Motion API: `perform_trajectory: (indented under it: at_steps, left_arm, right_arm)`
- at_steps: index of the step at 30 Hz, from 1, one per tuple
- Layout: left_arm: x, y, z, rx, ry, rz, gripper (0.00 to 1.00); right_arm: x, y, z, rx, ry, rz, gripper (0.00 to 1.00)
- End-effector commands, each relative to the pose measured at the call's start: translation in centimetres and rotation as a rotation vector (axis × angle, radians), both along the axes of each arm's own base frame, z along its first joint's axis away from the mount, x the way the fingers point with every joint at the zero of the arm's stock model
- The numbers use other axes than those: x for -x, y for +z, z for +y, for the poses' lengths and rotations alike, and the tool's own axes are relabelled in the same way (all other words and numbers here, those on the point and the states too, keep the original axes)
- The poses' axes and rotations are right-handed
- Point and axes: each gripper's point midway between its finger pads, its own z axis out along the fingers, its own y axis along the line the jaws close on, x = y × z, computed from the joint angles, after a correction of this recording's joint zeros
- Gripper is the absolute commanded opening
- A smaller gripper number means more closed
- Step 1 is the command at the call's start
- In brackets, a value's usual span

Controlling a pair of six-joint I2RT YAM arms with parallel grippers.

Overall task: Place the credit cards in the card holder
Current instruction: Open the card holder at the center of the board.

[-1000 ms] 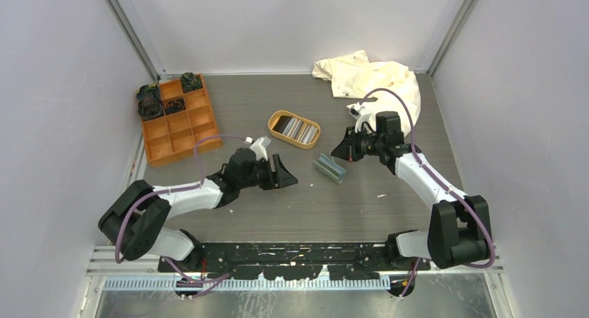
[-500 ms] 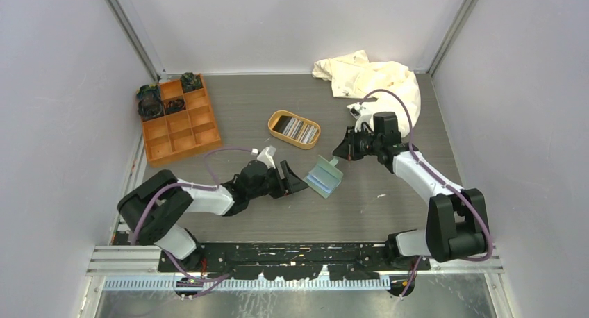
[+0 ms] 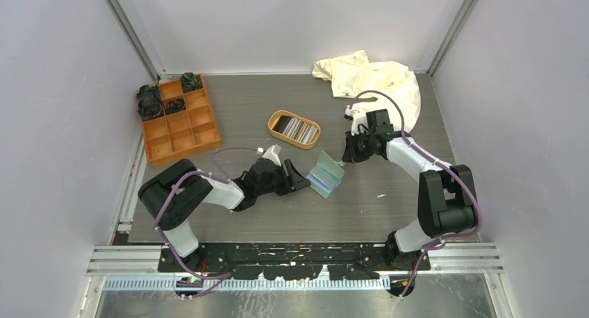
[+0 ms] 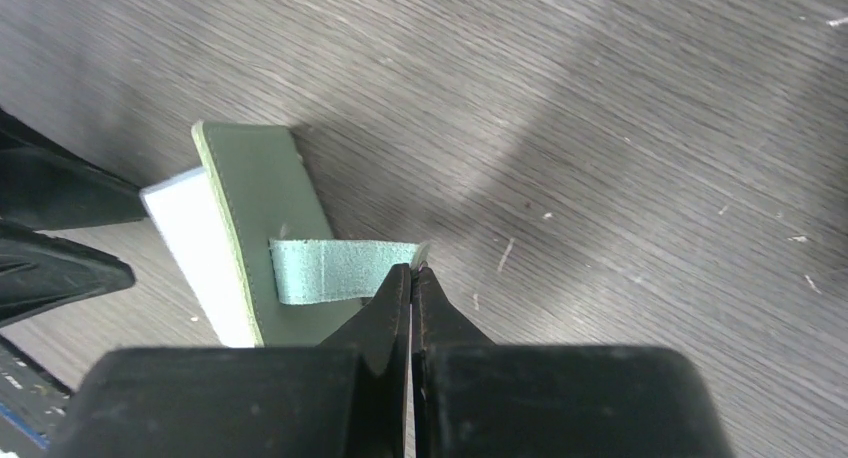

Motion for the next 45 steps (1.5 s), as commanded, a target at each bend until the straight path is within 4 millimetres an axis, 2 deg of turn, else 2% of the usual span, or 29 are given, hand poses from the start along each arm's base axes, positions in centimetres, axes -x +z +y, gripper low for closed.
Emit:
perform_trajectory:
  at_steps: [1,6,13,14,16,18,21,24,27,29,31,33,35,39,43,45]
  left_arm:
    - [-1.0,0.3,-0.9,0.009,0.003,-0.038,0.53]
    - [-1.4,-0.3,-1.1,-0.028,-0.002,-0.041,0.5]
    - [-2.0,-1.4,-1.5,-0.073,-0.017,-0.04,0.36]
    - [-2.0,-1.5,-1.6,-0.078,-0.019,-0.042,0.33]
    - [-2.2,-1.4,-1.7,-0.082,-0.028,-0.055,0.2]
    - [-2.4,-1.1,-1.8,-0.085,-0.035,-0.071,0.1]
    - [-2.6,-0.6,-2.1,-0.09,-0.052,-0.095,0.04]
    - [-2.8,0.3,-2.2,-0.096,-0.069,-0.123,0.02]
    - [-2.6,1.3,-2.0,-0.109,-0.086,-0.154,0.03]
    - [-2.4,2.2,-1.7,-0.117,-0.102,-0.179,0.05]
    - [-2.1,3.3,-1.4,-0.124,-0.12,-0.21,0.07]
    - [-1.8,4.5,-1.0,-0.131,-0.135,-0.242,0.09]
    - [-1.6,5.4,-0.7,-0.141,-0.146,-0.271,0.11]
    - [-1.3,6.5,-0.6,-0.131,-0.161,-0.292,0.13]
    - [-1.1,6.3,-0.6,-0.115,-0.161,-0.284,0.13]
    - [-1.0,6.3,-0.6,-0.107,-0.159,-0.28,0.13]
  right_arm:
    - [-0.5,-0.5,-1.6,0.139,0.045,0.002,0.01]
    - [-0.1,-2.2,-3.3,0.284,0.086,0.063,0.01]
    - [1.3,-4.3,-6.0,0.464,0.137,0.205,0.03]
    - [1.2,-4.2,-6.2,0.477,0.136,0.214,0.04]
    - [0.9,-3.7,-6.3,0.465,0.12,0.226,0.08]
    - [0.8,-2.5,-5.9,0.391,0.1,0.236,0.12]
    - [0.1,-0.1,-6.4,0.33,0.055,0.172,0.32]
    - [-0.6,3.2,-7.1,0.281,0.016,0.052,0.48]
    - [-0.6,6.6,-6.7,0.238,0.051,-0.105,0.55]
    - [0.6,8.8,-4.5,0.134,0.155,-0.201,0.57]
    - [2.9,10.8,-1.4,-0.028,0.297,-0.274,0.61]
    - [5.2,11.8,1.6,-0.23,0.412,-0.282,0.63]
    - [7.0,11.6,4.0,-0.357,0.497,-0.241,0.62]
    - [6.5,8.0,5.9,-0.225,0.517,-0.155,0.55]
    - [4.8,4.2,5.7,-0.064,0.434,-0.049,0.35]
    - [3.2,2.3,3.8,0.088,0.356,-0.019,0.27]
